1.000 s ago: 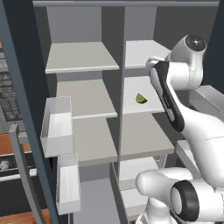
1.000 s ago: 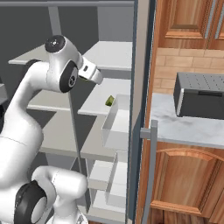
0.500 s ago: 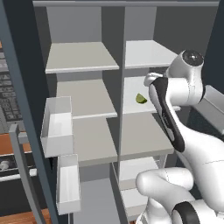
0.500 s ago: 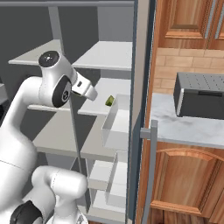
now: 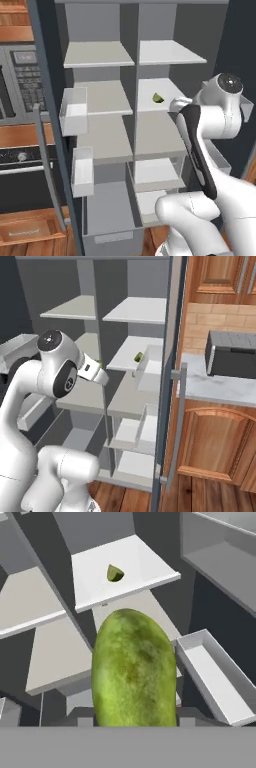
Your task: Take the mango and lemon wedge from the fridge shelf and place them in the freezer drawer to begin freezing them.
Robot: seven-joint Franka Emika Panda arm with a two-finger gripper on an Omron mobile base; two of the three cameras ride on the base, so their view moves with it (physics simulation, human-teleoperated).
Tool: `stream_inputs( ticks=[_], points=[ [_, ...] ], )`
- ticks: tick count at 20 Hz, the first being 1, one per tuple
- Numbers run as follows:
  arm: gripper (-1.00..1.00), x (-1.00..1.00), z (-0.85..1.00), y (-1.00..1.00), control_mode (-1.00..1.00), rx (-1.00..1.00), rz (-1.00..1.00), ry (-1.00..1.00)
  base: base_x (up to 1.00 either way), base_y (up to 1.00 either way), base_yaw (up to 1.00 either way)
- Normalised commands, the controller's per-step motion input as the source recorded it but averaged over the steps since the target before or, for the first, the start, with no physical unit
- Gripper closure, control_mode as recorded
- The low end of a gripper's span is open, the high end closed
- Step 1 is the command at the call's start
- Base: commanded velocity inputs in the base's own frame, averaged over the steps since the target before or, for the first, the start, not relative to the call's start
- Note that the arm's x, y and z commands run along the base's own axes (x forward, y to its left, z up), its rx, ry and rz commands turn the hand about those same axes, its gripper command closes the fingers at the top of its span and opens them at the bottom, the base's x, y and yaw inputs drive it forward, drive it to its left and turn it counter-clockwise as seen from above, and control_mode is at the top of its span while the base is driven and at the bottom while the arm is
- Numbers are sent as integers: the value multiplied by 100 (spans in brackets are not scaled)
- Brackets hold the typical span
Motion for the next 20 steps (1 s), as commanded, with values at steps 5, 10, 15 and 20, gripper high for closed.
stream_inputs(
  ticks=[5,10,15,20],
  points=[
    [100,0,0,0,100,0,0,0,-30,23,21],
    [100,0,0,0,100,0,0,0,-35,15,23],
    [100,0,0,0,100,0,0,0,-61,23,25],
    [100,10,-79,0,-100,-2,26,21,-4,1,6]
  ],
)
